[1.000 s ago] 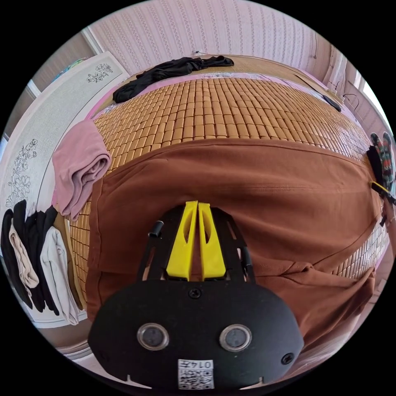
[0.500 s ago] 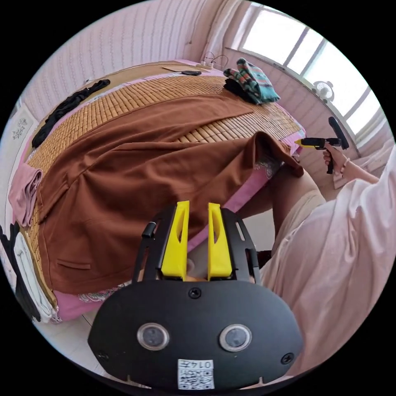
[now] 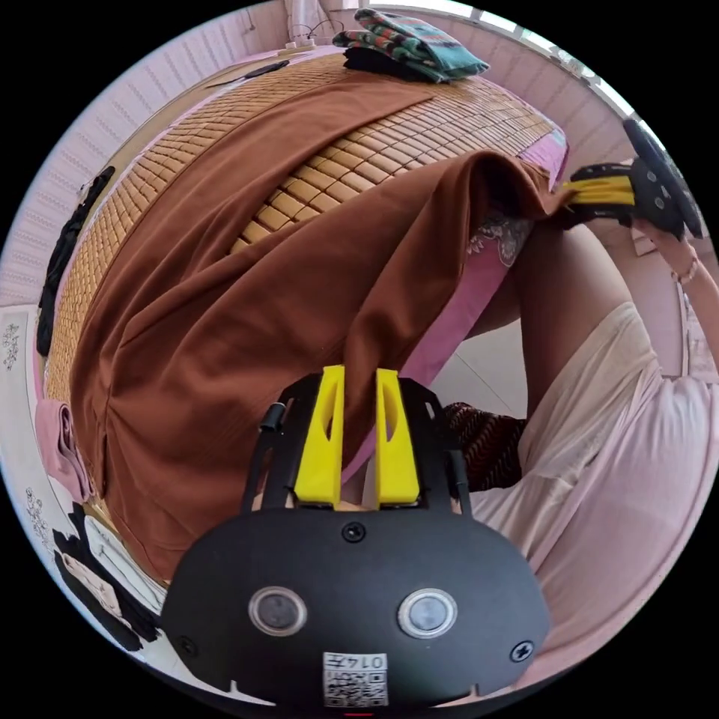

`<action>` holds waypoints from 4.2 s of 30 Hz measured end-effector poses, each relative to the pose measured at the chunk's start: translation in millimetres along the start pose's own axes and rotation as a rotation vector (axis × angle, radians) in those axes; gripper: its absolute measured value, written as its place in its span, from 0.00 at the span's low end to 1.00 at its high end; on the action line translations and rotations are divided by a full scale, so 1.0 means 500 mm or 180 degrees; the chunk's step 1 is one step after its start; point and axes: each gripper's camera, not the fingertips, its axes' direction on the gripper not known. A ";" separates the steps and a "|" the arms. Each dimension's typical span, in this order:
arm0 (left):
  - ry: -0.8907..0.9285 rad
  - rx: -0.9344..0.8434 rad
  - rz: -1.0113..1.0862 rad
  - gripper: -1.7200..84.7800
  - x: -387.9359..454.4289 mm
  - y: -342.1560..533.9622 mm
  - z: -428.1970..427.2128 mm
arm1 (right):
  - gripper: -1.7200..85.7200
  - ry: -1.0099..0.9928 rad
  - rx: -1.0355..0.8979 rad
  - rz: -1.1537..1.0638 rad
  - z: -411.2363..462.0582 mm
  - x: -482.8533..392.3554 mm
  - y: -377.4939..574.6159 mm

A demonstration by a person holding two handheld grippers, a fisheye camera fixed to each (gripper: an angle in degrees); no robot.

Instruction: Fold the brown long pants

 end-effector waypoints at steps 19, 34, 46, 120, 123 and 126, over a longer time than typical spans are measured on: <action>0.1047 0.1345 -0.1174 0.09 -0.157 0.194 -0.070 | 0.09 -0.1394 0.0035 0.1524 0.277 0.156 0.207; 0.0734 0.1886 -0.4390 0.12 -0.420 0.623 -0.028 | 0.19 -0.3196 0.1190 0.3742 0.465 0.328 0.458; 0.0781 0.1778 -0.5024 0.18 -0.528 0.573 0.055 | 0.17 -0.3876 0.1402 0.4564 0.556 0.353 0.533; -0.0498 0.0968 -0.2904 0.10 -0.340 0.237 0.053 | 0.09 -0.3678 0.1522 0.4009 0.367 0.690 0.020; -0.0510 0.0861 -0.2826 0.09 -0.344 0.227 0.046 | 0.06 -0.3920 0.1518 0.4001 0.361 0.693 0.016; -0.0463 0.0696 -0.2642 0.05 -0.354 0.222 0.034 | 0.04 -0.4103 0.1692 0.3825 0.333 0.694 0.048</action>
